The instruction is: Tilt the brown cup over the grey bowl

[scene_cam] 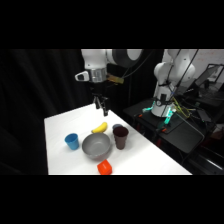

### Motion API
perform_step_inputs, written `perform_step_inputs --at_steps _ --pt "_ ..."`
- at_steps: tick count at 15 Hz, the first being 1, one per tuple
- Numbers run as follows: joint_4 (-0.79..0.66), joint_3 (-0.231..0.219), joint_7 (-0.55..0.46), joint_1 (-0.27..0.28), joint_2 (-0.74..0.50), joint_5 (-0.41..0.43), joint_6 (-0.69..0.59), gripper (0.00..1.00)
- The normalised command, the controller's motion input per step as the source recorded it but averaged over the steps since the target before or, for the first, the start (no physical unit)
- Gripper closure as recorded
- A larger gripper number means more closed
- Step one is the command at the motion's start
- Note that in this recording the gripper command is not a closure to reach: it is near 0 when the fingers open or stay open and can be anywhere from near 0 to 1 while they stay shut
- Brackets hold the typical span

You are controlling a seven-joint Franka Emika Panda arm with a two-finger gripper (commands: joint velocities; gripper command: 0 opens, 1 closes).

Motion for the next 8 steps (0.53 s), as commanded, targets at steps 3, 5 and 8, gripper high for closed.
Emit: perform_step_inputs --at_steps 3,5,8 --pt "-0.02 0.028 -0.01 -0.011 -0.04 0.014 -0.02 0.0" --pt "-0.07 0.068 0.06 0.038 -0.15 0.027 -0.04 0.0" --pt "-0.11 0.136 0.16 0.124 -0.22 0.058 -0.05 0.0"
